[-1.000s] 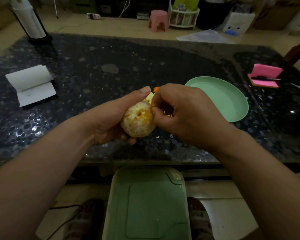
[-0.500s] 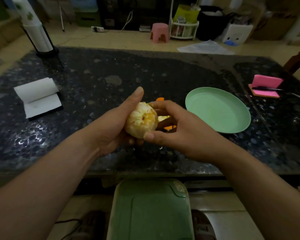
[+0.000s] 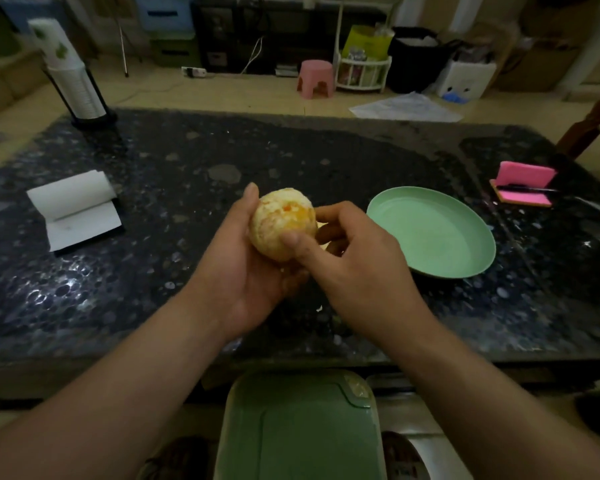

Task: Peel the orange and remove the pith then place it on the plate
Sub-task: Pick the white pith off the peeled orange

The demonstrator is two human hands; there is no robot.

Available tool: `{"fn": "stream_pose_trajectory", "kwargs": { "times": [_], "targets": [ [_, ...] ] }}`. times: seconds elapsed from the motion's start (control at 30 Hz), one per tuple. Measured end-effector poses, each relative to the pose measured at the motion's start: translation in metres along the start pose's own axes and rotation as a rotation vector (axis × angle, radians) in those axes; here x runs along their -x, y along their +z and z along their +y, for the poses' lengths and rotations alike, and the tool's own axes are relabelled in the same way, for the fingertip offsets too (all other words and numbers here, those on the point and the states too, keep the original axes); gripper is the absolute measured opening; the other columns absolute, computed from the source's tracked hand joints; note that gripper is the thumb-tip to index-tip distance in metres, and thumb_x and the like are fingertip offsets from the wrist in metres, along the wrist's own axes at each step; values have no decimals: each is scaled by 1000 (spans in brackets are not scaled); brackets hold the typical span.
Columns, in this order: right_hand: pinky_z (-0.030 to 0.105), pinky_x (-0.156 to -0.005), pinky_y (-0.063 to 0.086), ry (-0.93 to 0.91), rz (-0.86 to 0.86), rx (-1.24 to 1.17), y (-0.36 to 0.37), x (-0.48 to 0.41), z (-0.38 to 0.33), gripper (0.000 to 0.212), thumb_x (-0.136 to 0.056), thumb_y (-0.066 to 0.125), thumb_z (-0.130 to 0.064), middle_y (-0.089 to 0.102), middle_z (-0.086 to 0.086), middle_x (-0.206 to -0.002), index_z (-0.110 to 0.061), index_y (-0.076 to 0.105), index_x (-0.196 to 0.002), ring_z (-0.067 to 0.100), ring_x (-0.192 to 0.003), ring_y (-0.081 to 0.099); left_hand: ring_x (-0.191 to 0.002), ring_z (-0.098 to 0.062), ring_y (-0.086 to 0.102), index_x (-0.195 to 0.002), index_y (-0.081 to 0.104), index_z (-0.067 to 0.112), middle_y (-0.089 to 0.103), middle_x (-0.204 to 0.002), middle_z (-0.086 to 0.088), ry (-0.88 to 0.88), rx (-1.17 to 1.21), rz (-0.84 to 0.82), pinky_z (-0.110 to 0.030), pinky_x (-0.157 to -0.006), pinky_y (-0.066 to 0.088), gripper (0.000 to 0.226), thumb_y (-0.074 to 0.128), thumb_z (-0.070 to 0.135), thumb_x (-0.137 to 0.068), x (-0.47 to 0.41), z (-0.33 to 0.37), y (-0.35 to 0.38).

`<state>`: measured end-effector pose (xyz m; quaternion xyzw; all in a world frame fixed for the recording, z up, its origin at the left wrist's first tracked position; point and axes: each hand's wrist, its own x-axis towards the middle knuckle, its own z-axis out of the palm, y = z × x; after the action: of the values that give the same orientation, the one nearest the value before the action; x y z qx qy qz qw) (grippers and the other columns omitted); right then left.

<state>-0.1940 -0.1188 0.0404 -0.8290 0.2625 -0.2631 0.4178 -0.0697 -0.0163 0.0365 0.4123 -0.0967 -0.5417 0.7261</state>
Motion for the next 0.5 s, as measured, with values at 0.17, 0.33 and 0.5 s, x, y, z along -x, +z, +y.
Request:
{"fn": "stream_pose_trajectory", "kwargs": {
  "times": [0.17, 0.33, 0.5],
  "targets": [
    [18, -58, 44, 30, 125, -56, -11, -11, 10, 28, -100, 71, -43, 67, -5, -74, -19, 67, -87, 6, -66, 60, -69, -22, 63, -117, 77, 7, 72, -113, -21, -51, 160, 100, -24, -51, 52, 72, 50, 71, -98, -3, 3, -11],
    [16, -69, 53, 105, -35, -3, -6, -17, 15, 9, -98, 72, -22, 72, -12, -97, -27, 70, -105, -2, -88, 67, -67, -21, 63, -125, 71, 9, 76, -109, -18, -101, 187, 153, -22, -51, 48, 78, 43, 76, -98, -3, 1, -14],
    [9, -67, 48, -24, -22, -82, 1, -15, 0, 5, -97, 77, -29, 73, -12, -88, -29, 72, -99, -1, -83, 68, -87, -21, 69, -129, 74, 14, 74, -126, -10, -54, 235, 197, -24, -57, 55, 65, 49, 67, -101, -5, 1, -12]
  ]
}}
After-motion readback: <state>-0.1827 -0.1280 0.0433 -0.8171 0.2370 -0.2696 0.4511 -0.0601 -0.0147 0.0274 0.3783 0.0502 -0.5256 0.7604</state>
